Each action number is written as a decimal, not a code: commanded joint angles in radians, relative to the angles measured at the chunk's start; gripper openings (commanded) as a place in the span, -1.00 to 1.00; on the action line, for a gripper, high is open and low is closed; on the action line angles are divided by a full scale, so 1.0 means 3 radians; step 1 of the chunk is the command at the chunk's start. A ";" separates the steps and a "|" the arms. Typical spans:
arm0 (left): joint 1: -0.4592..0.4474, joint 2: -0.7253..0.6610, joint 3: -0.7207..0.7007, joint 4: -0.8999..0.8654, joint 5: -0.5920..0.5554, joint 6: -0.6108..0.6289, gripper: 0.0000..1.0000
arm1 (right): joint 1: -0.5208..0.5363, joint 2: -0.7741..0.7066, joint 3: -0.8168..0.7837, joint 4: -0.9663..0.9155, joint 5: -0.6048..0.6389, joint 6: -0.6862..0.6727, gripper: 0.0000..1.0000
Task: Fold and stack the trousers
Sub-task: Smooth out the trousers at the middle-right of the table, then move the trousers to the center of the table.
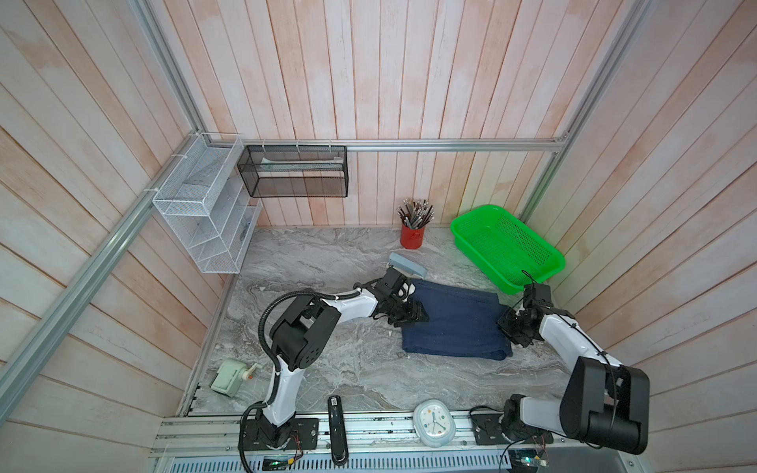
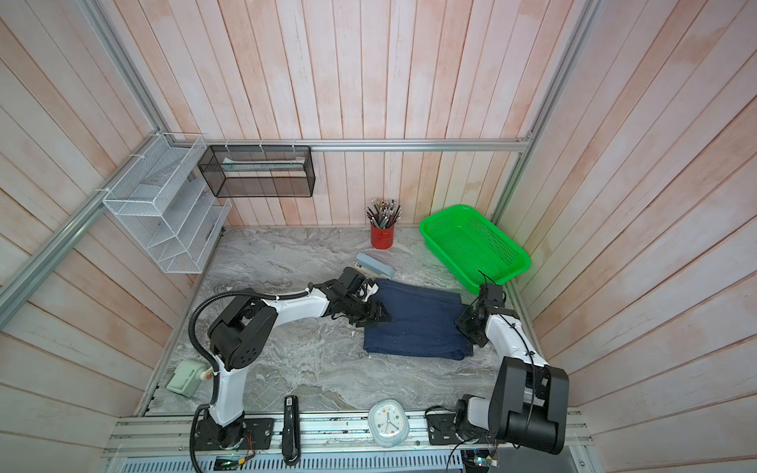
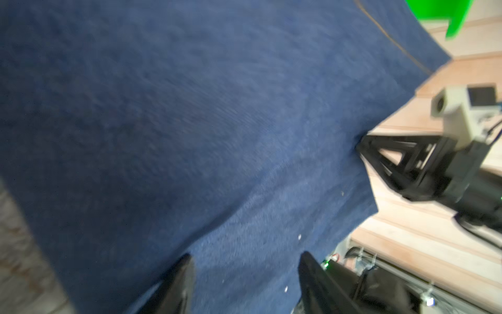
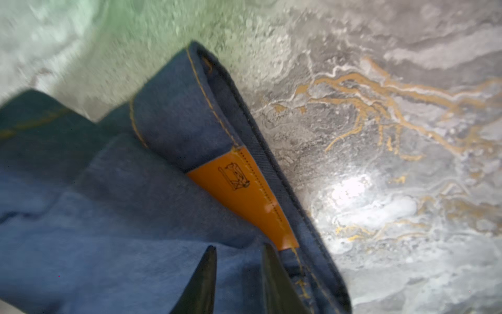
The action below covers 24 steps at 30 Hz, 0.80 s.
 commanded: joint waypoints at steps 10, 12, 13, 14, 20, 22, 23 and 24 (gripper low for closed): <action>0.0031 -0.0277 0.0104 -0.0914 -0.0951 0.0258 0.72 | 0.0081 -0.0086 0.0370 -0.0313 0.0461 -0.0076 0.22; 0.0043 -0.0163 0.0151 -0.0935 -0.1033 0.0267 0.73 | 0.0083 0.0050 0.0368 -0.0247 0.0425 -0.0092 0.24; 0.0060 -0.0111 0.0159 -0.0925 -0.1054 0.0273 0.74 | 0.0079 0.0112 0.0372 -0.0219 0.0385 -0.0092 0.25; 0.0079 -0.0067 0.0164 -0.0890 -0.1052 0.0274 0.74 | 0.0084 0.0168 0.0367 -0.0174 0.0347 -0.0092 0.25; 0.0075 0.0111 0.0251 -0.0589 -0.0775 0.0333 0.74 | 0.0079 0.0399 0.0259 0.0019 0.0231 -0.0112 0.25; 0.0057 0.0151 0.0248 -0.0497 -0.0654 0.0354 0.72 | 0.0080 0.0443 0.0196 0.0069 0.0181 -0.0103 0.23; 0.0057 0.0182 0.0249 -0.0485 -0.0587 0.0356 0.70 | 0.0079 0.0458 0.0160 0.0103 0.0162 -0.0097 0.22; 0.0057 0.0210 0.0251 -0.0481 -0.0540 0.0360 0.68 | 0.0079 0.0467 0.0129 0.0134 0.0147 -0.0097 0.21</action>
